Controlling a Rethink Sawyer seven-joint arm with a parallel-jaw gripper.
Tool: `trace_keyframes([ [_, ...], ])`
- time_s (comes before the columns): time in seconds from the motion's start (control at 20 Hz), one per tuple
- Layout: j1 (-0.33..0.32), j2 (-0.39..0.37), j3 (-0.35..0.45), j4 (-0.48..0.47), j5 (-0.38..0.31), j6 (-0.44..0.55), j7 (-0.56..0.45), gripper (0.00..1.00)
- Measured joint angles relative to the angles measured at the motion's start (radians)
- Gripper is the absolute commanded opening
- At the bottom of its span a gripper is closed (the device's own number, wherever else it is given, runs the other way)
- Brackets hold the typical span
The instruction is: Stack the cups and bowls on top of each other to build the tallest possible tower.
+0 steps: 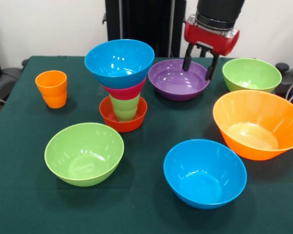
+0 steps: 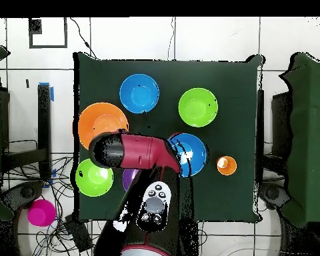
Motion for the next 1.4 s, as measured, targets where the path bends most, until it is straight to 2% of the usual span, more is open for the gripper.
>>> trace_keyframes([
  [0.5, -0.056, -0.005, 0.082, 0.0, -0.025, 0.0, 0.0, 1.0],
  [0.75, -0.054, -0.004, 0.11, 0.0, -0.025, -0.005, 0.0, 1.0],
  [0.9, -0.037, 0.006, 0.112, 0.0, -0.025, -0.035, 0.0, 1.0],
  [1.4, 0.087, 0.085, 0.113, 0.004, -0.025, -0.203, 0.0, 1.0],
])
